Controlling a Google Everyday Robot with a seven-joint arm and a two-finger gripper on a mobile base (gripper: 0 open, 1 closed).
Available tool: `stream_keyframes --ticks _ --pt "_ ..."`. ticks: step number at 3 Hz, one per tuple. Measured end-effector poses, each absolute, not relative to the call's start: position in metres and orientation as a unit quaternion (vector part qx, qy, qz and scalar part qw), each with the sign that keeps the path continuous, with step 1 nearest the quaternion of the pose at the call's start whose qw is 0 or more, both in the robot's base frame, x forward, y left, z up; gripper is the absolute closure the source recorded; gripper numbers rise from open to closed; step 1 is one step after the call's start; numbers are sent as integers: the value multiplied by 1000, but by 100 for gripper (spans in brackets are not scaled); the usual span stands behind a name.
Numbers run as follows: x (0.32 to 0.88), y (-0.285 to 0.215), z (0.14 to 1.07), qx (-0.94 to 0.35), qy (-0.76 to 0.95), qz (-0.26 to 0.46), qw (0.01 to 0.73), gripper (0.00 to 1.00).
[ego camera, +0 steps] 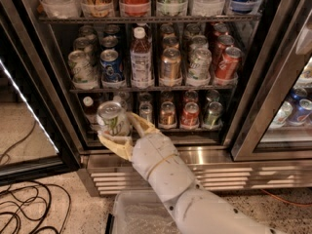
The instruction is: Pick 7up can from middle shelf of fridge
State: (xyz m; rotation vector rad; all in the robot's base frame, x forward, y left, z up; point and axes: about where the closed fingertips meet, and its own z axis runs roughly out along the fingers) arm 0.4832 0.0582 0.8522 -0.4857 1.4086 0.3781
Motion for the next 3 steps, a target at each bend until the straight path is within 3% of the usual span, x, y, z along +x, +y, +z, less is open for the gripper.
stream_keyframes --ticks 2,3 --pt "482 -24 877 -242 622 98 738 100" --pt "478 -33 904 -263 587 96 760 100"
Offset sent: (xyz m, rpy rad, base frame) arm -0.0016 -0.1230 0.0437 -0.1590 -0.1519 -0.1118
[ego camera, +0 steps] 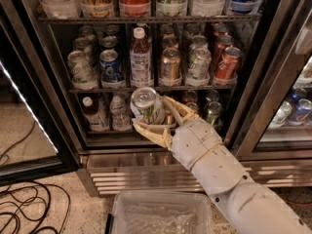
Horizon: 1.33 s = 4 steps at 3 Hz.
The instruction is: Pick 7up can from middle shelf of fridge
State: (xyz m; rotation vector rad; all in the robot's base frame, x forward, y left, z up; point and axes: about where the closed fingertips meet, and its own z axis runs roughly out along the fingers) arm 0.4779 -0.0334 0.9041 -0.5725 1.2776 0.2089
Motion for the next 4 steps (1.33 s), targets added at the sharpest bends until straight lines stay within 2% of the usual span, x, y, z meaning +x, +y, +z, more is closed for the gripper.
stream_keyframes --ticks 2,4 --pt "463 -37 969 -287 509 123 802 100" --pt "452 -42 1022 -293 498 158 800 100"
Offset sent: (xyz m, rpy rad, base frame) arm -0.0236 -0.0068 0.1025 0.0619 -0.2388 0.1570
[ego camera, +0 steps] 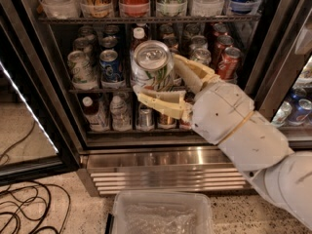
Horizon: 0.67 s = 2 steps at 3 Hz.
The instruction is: Pick 7up can from middle shelf of fridge
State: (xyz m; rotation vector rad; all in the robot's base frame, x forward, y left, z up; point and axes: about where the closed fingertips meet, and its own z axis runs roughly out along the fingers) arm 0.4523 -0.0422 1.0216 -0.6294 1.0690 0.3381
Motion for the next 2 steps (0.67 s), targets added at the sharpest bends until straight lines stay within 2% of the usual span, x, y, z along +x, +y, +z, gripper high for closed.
stream_keyframes --ticks 2 --pt "442 -36 1039 -319 506 184 780 100"
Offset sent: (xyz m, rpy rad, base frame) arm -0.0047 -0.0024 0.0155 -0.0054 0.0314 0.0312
